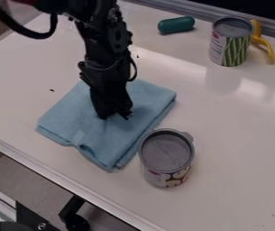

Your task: Move the blue cloth to the lower mid of the table

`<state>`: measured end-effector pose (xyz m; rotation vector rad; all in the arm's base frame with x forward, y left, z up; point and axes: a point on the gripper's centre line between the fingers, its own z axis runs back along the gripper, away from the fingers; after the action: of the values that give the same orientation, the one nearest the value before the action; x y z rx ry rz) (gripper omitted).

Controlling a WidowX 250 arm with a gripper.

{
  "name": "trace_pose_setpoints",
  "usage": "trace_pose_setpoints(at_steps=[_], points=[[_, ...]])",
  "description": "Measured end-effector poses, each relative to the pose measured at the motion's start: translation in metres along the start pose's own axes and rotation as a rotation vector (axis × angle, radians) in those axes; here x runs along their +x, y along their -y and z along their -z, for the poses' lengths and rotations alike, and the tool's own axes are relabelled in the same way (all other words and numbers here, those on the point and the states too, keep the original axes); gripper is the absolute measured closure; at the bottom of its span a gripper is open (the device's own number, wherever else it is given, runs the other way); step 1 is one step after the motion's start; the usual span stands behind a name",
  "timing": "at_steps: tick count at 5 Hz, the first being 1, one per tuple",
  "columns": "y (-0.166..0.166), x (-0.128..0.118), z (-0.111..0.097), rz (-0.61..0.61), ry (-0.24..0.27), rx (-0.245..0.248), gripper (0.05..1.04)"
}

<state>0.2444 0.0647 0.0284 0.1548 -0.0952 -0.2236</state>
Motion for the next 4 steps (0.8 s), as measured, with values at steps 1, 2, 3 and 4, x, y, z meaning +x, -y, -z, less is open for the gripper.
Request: trace_pose_setpoints(at_steps=[1,2,3,4], points=[[0.003,-0.011,-0.002,0.003,-0.001,-0.006,1.031],[0.008,-0.022,-0.006,0.007,-0.010,-0.035,1.031],[0.008,-0.027,-0.009,0.007,-0.014,-0.039,1.031],[0.006,-0.026,-0.010,-0.023,0.002,-0.036,1.031]])
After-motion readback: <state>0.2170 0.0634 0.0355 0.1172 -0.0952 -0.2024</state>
